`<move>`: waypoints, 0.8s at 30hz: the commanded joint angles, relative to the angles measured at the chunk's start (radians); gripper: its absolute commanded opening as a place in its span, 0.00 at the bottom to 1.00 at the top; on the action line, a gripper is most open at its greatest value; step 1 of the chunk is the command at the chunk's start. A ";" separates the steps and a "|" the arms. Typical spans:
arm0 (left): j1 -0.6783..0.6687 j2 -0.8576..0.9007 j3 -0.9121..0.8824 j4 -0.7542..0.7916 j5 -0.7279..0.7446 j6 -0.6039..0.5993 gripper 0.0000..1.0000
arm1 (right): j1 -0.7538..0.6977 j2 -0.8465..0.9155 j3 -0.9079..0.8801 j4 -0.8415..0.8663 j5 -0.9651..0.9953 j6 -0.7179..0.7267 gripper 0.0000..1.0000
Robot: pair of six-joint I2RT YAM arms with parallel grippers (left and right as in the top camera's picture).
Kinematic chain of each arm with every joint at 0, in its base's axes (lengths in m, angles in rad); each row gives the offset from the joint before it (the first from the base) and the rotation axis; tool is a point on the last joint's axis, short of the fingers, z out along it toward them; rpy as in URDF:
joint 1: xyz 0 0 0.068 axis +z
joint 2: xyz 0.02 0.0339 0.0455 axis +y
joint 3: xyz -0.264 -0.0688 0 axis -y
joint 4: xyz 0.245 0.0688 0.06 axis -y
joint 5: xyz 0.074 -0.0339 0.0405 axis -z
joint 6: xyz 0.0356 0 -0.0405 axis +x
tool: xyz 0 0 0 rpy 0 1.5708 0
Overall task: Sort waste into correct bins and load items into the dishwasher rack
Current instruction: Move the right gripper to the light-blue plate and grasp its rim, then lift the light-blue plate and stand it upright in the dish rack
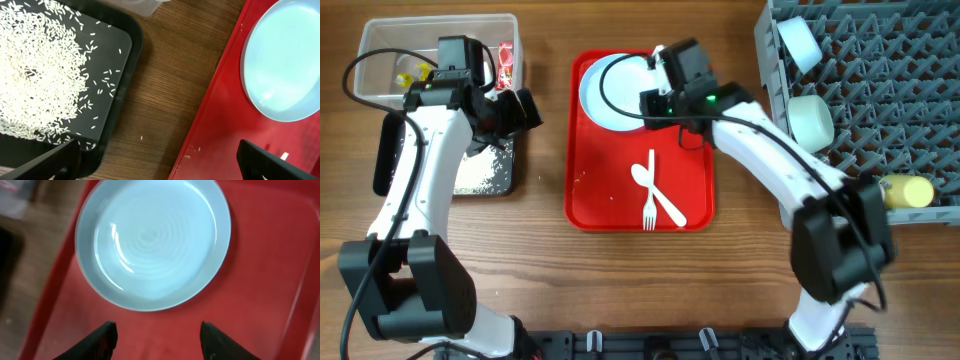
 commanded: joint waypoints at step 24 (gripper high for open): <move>0.003 0.006 0.006 0.002 -0.010 0.002 1.00 | -0.005 0.193 0.016 0.113 0.063 0.176 0.31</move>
